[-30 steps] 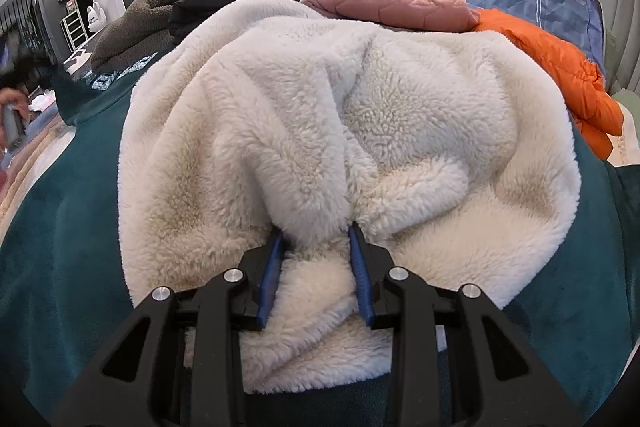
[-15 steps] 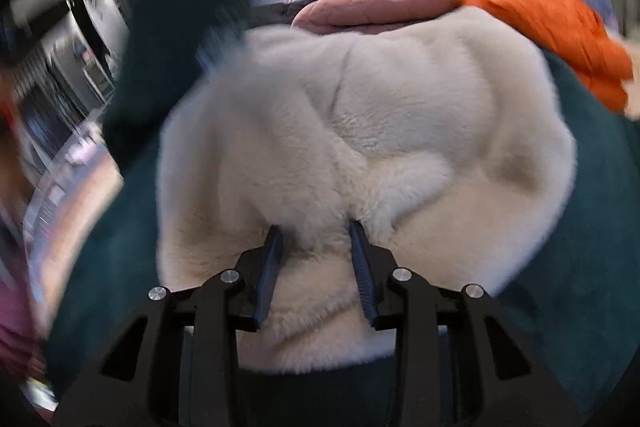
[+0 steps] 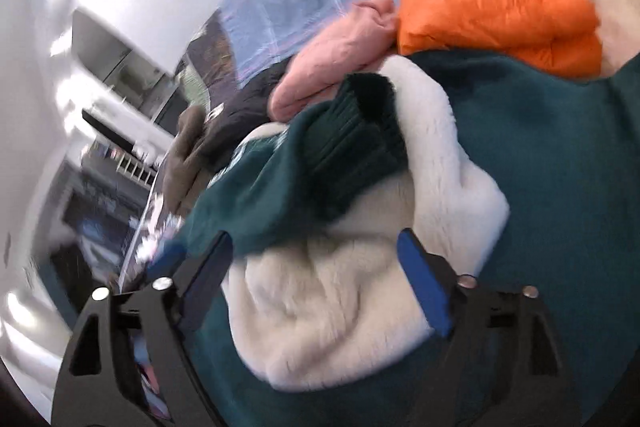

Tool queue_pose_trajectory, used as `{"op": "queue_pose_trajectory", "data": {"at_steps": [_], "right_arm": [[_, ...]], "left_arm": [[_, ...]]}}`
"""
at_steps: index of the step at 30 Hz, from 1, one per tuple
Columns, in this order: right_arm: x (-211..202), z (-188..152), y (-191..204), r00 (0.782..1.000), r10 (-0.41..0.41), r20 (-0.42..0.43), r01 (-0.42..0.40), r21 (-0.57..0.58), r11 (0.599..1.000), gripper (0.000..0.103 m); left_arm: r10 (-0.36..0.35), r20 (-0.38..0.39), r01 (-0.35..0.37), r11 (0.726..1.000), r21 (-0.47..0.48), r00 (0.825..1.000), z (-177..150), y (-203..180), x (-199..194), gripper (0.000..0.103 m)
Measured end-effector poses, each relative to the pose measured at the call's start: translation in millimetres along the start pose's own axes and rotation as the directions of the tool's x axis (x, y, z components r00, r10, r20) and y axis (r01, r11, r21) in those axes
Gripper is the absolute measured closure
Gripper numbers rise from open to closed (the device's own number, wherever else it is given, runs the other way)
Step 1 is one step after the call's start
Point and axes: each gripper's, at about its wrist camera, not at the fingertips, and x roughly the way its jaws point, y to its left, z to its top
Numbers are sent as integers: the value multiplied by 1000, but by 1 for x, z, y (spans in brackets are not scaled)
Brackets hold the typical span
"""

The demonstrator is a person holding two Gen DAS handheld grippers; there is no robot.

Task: Fold large clothes

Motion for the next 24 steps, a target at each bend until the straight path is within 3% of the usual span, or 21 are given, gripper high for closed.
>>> {"op": "queue_pose_trajectory", "data": {"at_steps": [4, 5, 6, 7, 8, 11, 12, 14, 17, 21, 22, 24], "right_arm": [[38, 24, -23, 999, 6, -38, 2, 207, 978, 15], [42, 26, -27, 1000, 2, -29, 5, 242, 970, 22], [44, 28, -27, 1000, -13, 2, 12, 276, 961, 33], [42, 30, -21, 999, -32, 32, 23, 264, 964, 68], [36, 33, -5, 996, -50, 67, 36, 193, 981, 94], [4, 36, 34, 980, -52, 190, 48, 22, 999, 94], [-15, 35, 48, 971, -36, 238, 47, -40, 998, 94], [-46, 31, 60, 952, -12, 305, 49, -112, 993, 94], [-79, 27, 46, 924, -66, 377, 128, -140, 982, 93], [-44, 18, -39, 966, -225, 131, 221, 42, 974, 88], [-40, 13, -57, 971, -219, 97, 211, 87, 974, 79], [-44, 5, -77, 975, -202, 96, 188, 144, 972, 68]], "left_arm": [[94, 29, -90, 987, -130, 995, -19, 51, -26, 30], [113, 31, -106, 981, -165, 993, -24, 62, -31, 30], [147, 22, -139, 968, -208, 989, -32, 78, -33, 30], [176, 10, -169, 959, -228, 984, -36, 87, -34, 30], [230, -13, -226, 942, -249, 973, -41, 99, -33, 31], [341, -62, -345, 904, -253, 938, -50, 117, -27, 32], [345, -78, -353, 896, -267, 935, -52, 122, -26, 33], [322, -89, -334, 893, -301, 943, -52, 128, -22, 34], [302, -80, -312, 901, -301, 950, -53, 130, -25, 34], [297, -70, -305, 907, -290, 952, -50, 126, -28, 42], [299, -67, -305, 907, -290, 952, -52, 124, -31, 46], [288, -53, -290, 906, -310, 956, -47, 124, -43, 71]]}}
